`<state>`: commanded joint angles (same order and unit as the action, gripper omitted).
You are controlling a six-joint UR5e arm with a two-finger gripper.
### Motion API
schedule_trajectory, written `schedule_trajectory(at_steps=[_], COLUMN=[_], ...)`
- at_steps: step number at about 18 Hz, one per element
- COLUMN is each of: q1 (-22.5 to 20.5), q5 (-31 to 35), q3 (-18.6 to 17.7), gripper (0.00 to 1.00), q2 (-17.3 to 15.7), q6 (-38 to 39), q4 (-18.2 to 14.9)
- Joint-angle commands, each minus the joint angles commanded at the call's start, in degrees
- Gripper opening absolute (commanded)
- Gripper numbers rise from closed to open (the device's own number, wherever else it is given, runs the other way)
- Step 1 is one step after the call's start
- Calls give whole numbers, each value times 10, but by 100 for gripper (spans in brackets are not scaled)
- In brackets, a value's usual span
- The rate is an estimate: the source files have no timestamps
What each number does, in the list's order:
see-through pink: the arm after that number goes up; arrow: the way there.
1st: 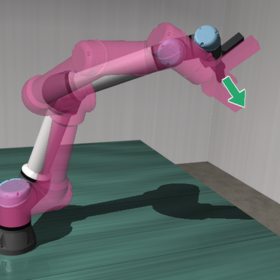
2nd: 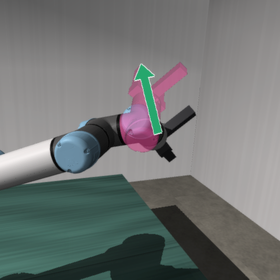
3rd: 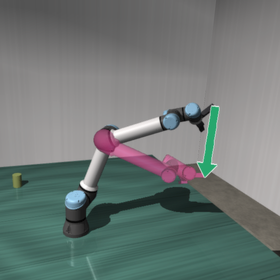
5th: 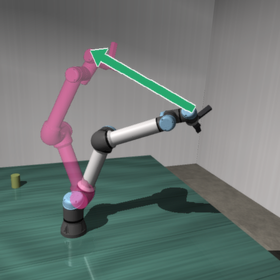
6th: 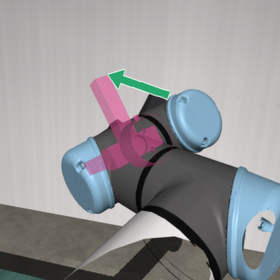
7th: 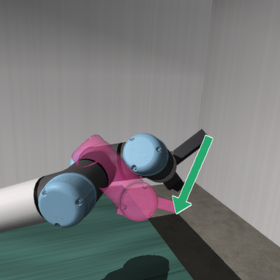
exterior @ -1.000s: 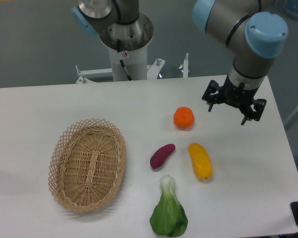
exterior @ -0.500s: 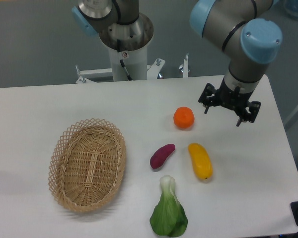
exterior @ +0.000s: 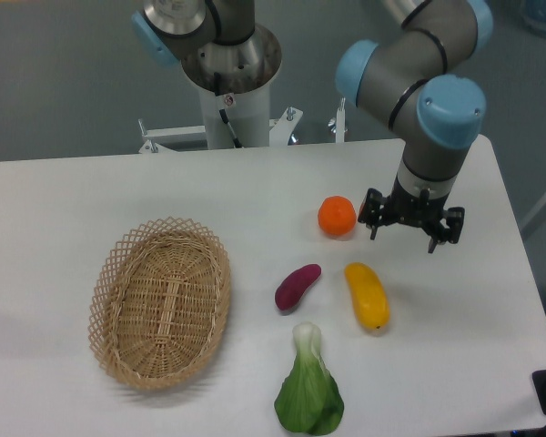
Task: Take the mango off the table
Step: 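Move the open gripper over the yellow mango and lower it, then lower the gripper around the mango and close the fingers on it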
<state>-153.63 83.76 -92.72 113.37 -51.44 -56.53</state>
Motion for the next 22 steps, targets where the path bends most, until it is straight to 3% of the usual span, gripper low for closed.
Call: schedule_trajectory(at_steps=[3, 6, 11, 22], q1=[4, 16, 29, 33], q5=[0, -2, 1, 4], q3=[-4, -4, -21, -34], gripper=[100, 100, 100, 100], q2=[14, 40, 57, 74], q6=[19, 34, 40, 34], q4=[40, 101, 125, 129])
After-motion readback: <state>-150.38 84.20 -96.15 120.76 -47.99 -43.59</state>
